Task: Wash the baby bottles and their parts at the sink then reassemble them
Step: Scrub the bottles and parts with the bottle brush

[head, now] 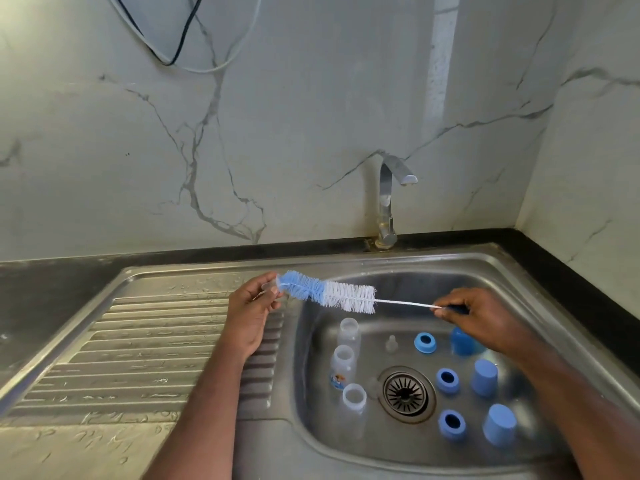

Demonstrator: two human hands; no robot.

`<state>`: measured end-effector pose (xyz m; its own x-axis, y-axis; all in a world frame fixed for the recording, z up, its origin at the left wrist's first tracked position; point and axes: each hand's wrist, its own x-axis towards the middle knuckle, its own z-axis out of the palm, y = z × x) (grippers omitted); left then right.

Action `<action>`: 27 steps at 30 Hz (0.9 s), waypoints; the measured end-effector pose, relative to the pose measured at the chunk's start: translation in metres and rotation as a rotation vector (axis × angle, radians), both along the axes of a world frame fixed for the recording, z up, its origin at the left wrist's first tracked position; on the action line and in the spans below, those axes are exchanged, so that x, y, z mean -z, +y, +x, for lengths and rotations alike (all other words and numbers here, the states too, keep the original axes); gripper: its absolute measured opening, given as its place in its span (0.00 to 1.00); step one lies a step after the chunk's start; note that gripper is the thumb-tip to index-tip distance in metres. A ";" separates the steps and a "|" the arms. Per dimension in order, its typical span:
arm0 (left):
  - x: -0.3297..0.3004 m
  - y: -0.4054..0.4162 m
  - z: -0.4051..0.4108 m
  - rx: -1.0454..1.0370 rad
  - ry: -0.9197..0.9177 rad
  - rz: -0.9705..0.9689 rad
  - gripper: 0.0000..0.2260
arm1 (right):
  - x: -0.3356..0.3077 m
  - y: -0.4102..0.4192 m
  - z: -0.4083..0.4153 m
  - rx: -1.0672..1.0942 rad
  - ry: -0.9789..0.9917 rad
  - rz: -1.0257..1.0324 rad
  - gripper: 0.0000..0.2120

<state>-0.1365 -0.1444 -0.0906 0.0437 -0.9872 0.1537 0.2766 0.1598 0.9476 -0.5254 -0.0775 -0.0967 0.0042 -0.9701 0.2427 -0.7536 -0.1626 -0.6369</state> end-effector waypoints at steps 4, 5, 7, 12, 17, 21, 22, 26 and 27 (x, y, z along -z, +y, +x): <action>0.002 -0.004 0.008 -0.004 -0.034 -0.002 0.11 | -0.011 0.005 0.005 -0.008 0.079 -0.155 0.04; 0.004 -0.006 0.011 0.001 -0.064 -0.006 0.11 | -0.014 0.007 0.005 -0.004 0.112 -0.181 0.04; 0.007 -0.009 0.017 0.008 -0.158 -0.029 0.12 | -0.019 0.009 0.007 0.011 0.158 -0.185 0.03; 0.007 -0.009 0.027 0.138 -0.216 -0.071 0.13 | -0.017 0.007 0.001 -0.116 0.012 0.083 0.10; 0.007 -0.008 0.027 0.175 -0.160 -0.073 0.12 | -0.014 0.010 0.001 -0.173 -0.134 0.209 0.08; 0.009 -0.010 0.026 0.137 -0.189 -0.054 0.10 | -0.020 0.010 0.005 -0.014 0.026 -0.002 0.11; 0.010 -0.011 0.025 0.142 -0.205 -0.046 0.10 | -0.021 0.009 0.005 0.050 0.091 -0.070 0.09; 0.008 -0.007 0.018 0.163 -0.179 -0.021 0.09 | -0.029 0.005 -0.003 0.116 0.392 -0.519 0.11; 0.007 -0.008 0.017 0.156 -0.144 -0.022 0.09 | -0.030 0.006 -0.004 0.087 0.418 -0.533 0.14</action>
<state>-0.1192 -0.1521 -0.0979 -0.1337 -0.9765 0.1688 0.1616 0.1466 0.9759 -0.5292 -0.0715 -0.0670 0.1293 -0.7193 0.6825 -0.9434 -0.3011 -0.1387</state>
